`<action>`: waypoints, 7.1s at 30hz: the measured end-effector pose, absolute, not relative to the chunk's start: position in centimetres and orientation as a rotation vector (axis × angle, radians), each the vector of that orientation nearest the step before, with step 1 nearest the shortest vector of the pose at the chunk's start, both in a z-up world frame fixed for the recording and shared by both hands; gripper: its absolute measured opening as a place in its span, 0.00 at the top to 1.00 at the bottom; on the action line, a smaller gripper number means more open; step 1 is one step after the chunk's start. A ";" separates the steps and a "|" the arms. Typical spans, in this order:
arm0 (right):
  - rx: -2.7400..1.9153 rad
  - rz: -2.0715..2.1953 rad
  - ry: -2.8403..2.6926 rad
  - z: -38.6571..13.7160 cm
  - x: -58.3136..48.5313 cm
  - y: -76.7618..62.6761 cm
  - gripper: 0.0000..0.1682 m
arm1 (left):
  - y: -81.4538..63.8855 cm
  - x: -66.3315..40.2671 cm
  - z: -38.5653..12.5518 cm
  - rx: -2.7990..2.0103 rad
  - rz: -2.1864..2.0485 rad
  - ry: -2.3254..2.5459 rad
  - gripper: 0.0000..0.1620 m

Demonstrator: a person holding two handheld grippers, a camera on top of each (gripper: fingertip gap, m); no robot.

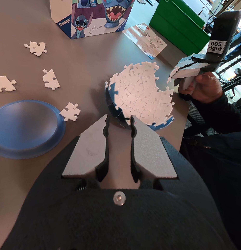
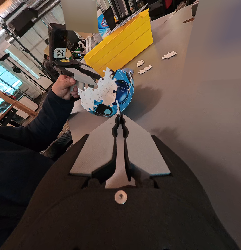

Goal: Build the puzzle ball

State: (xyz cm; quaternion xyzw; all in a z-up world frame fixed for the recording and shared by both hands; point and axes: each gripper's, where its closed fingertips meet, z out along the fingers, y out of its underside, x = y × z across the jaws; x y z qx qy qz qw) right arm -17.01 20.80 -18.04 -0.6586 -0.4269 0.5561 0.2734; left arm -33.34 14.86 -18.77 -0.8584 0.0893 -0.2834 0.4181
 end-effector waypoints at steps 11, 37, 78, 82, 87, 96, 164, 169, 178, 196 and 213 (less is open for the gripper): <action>-1.765 1.492 -1.159 -17.8 -17.1 20.7 1.00 | 14.6 -33.6 -18.5 -2.143 -0.709 0.220 0.82; -1.493 1.686 -1.137 -9.2 -17.7 14.5 1.00 | 14.3 -19.9 -10.7 -2.069 -0.731 0.636 0.83; -0.707 0.394 -1.810 -13.4 -15.6 14.6 0.78 | 13.2 -17.9 -14.2 -2.802 -1.379 1.111 1.00; -0.674 0.409 -1.840 -13.5 -15.8 14.0 0.80 | 12.6 -17.4 -14.7 -2.818 -1.367 1.176 1.00; -0.664 0.419 -1.897 -14.5 -16.1 13.3 0.80 | 12.0 -16.9 -14.8 -2.809 -1.382 1.229 1.00; -0.699 0.473 -1.911 -15.1 -16.6 12.8 0.86 | 12.1 -17.1 -15.0 -2.798 -1.368 1.236 1.00; -1.213 0.620 -1.928 -23.3 -15.0 23.6 0.82 | 9.4 -32.3 -19.3 -2.128 -0.450 0.820 0.76; -1.159 0.622 -1.994 -21.9 -15.0 22.3 0.80 | 8.9 -31.0 -19.3 -2.046 -0.530 0.867 0.77; -0.857 0.605 -2.104 -17.4 -18.1 17.5 0.79 | 9.7 -29.9 -17.8 -1.942 -0.341 1.048 0.75; -0.762 0.685 -2.180 -18.4 -21.0 15.5 0.79 | 11.4 -28.8 -17.2 -1.919 -0.326 1.130 0.76; -0.794 0.634 -2.174 -22.0 -20.2 15.0 0.85 | 13.6 -28.2 -16.8 -1.939 -0.323 0.921 0.69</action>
